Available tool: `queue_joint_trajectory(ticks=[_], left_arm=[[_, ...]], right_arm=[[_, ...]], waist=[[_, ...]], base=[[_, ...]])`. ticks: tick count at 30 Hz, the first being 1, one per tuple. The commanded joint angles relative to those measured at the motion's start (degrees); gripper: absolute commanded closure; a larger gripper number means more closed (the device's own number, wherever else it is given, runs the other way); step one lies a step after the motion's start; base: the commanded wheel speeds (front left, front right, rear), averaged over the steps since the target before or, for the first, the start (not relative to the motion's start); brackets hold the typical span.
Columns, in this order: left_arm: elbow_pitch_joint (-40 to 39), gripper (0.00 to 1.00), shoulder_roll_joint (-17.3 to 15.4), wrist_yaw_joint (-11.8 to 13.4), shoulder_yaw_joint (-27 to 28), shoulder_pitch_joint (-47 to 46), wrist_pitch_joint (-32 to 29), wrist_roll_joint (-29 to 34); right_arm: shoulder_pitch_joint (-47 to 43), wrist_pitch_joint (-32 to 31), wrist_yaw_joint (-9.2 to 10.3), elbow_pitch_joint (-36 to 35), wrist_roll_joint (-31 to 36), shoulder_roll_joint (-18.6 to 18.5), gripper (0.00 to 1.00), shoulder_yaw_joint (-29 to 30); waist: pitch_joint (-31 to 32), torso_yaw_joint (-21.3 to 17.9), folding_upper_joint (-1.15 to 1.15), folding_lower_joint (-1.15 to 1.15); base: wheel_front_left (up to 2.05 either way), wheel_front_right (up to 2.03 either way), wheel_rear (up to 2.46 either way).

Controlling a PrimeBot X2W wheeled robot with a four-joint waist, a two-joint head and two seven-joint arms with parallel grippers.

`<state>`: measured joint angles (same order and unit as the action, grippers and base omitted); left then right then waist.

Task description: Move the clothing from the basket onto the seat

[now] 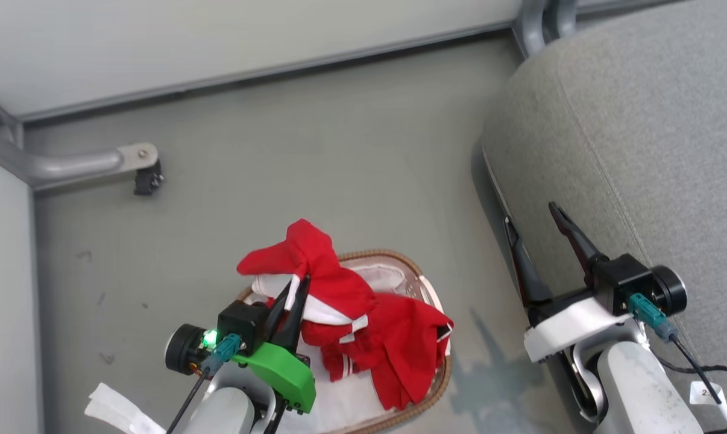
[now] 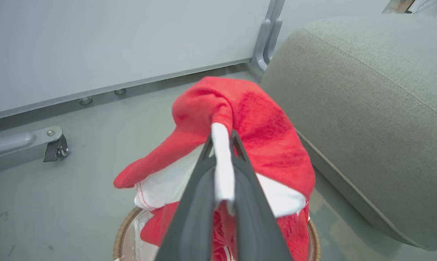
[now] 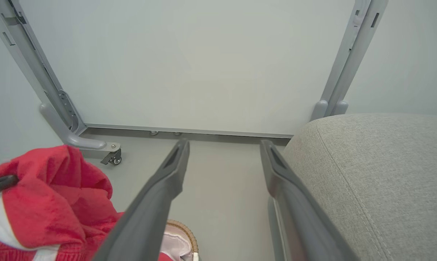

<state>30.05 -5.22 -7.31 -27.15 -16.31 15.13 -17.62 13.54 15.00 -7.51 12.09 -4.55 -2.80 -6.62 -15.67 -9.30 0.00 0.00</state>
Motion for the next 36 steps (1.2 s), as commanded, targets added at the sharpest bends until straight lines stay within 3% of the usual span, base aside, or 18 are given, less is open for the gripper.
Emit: queue_joint_trajectory(ticks=[1, 13, 23, 36], left_arm=[[-1.4, 1.0, 0.28, -0.24, 0.58, 1.14, 0.03, 0.31], [-13.07, 1.0, 1.44, -0.23, 5.98, 2.27, 0.03, 0.26], [-19.51, 1.0, 1.92, -0.24, 6.35, 1.39, 0.03, 0.4], [-20.63, 1.0, 2.23, -0.25, 3.18, 0.12, 0.03, -0.49]], right_arm=[[-1.39, 0.27, 0.04, 0.37, -0.28, -0.23, 0.0, 0.09], [-7.12, 0.27, 0.04, 1.97, -0.79, -0.23, 0.0, -0.47], [-9.41, 0.27, 0.04, 3.31, 0.06, -0.23, 0.0, -3.42], [-2.17, 0.26, 0.05, 6.11, -2.06, -0.44, 0.0, -18.74]], waist=[[4.9, 2.29, 0.0, 0.0], [12.29, 2.57, 0.0, 0.0], [14.35, 2.88, 0.0, 0.0], [13.34, 5.71, 0.0, 0.0]], base=[[0.0, 0.0, 0.0], [0.0, 0.0, 0.0], [0.0, 0.0, 0.0], [0.0, 0.0, 0.0]])
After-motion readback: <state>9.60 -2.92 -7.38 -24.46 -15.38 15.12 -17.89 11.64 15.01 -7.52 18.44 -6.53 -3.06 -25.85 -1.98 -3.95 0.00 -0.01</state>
